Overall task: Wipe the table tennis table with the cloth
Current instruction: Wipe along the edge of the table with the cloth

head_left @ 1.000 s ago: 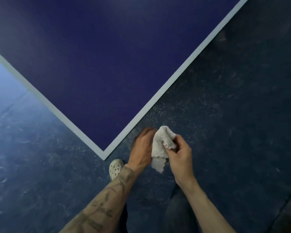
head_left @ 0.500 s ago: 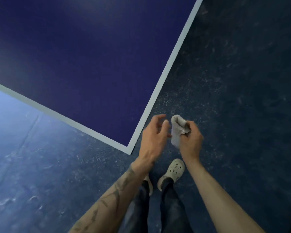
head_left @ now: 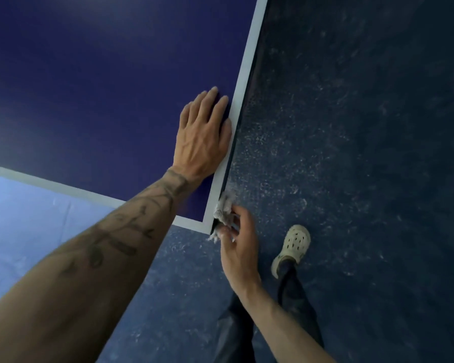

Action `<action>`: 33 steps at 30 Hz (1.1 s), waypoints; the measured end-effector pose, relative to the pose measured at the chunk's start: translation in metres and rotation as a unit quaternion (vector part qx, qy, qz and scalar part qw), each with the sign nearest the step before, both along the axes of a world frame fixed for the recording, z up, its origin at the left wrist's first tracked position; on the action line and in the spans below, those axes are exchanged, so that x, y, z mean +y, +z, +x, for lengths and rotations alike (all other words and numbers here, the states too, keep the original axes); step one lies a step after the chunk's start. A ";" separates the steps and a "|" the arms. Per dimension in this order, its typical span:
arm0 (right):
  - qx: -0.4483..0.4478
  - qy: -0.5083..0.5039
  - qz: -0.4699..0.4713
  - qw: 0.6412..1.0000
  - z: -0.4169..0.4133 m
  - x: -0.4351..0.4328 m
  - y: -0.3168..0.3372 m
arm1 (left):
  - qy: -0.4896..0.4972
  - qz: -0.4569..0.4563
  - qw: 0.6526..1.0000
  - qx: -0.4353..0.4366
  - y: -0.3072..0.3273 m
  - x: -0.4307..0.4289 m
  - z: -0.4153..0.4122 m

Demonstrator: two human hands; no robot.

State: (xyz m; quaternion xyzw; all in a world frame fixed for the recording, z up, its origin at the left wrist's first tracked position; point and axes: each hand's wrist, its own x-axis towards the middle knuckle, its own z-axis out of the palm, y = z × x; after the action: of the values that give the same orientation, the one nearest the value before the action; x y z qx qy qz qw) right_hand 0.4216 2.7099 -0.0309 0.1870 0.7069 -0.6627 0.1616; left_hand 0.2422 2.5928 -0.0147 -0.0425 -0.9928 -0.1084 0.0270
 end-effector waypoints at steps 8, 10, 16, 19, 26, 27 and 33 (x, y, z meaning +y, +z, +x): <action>-0.056 -0.021 -0.034 0.998 -0.018 -0.001 -0.001 | 0.012 0.036 0.999 0.026 -0.011 -0.003 0.001; -0.070 -0.030 -0.029 0.997 -0.003 -0.004 0.001 | 0.014 0.034 0.999 0.024 -0.010 -0.003 0.001; -0.032 -0.070 -0.019 0.997 -0.076 -0.007 -0.005 | 0.012 0.032 0.999 0.040 -0.011 -0.004 0.001; -0.022 -0.071 -0.015 0.997 -0.091 -0.002 -0.007 | 0.011 0.033 0.998 0.046 -0.012 -0.004 0.000; -0.053 -0.045 -0.049 0.996 -0.063 -0.001 -0.006 | 0.012 0.014 0.998 0.062 -0.011 -0.003 -0.010; -0.050 -0.041 -0.048 0.997 -0.081 0.000 -0.007 | 0.010 0.007 0.998 0.066 -0.011 -0.003 -0.015; -0.012 -0.040 -0.047 0.998 -0.174 0.017 -0.004 | 0.016 -0.007 0.998 0.057 -0.006 0.005 -0.071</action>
State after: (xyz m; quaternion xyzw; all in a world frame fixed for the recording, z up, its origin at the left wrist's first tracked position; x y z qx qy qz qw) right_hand 0.2471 2.7266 -0.0351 0.2153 0.6648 -0.6989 0.1525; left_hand 0.1710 2.5980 -0.0208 -0.0330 -0.9910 -0.0983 0.0845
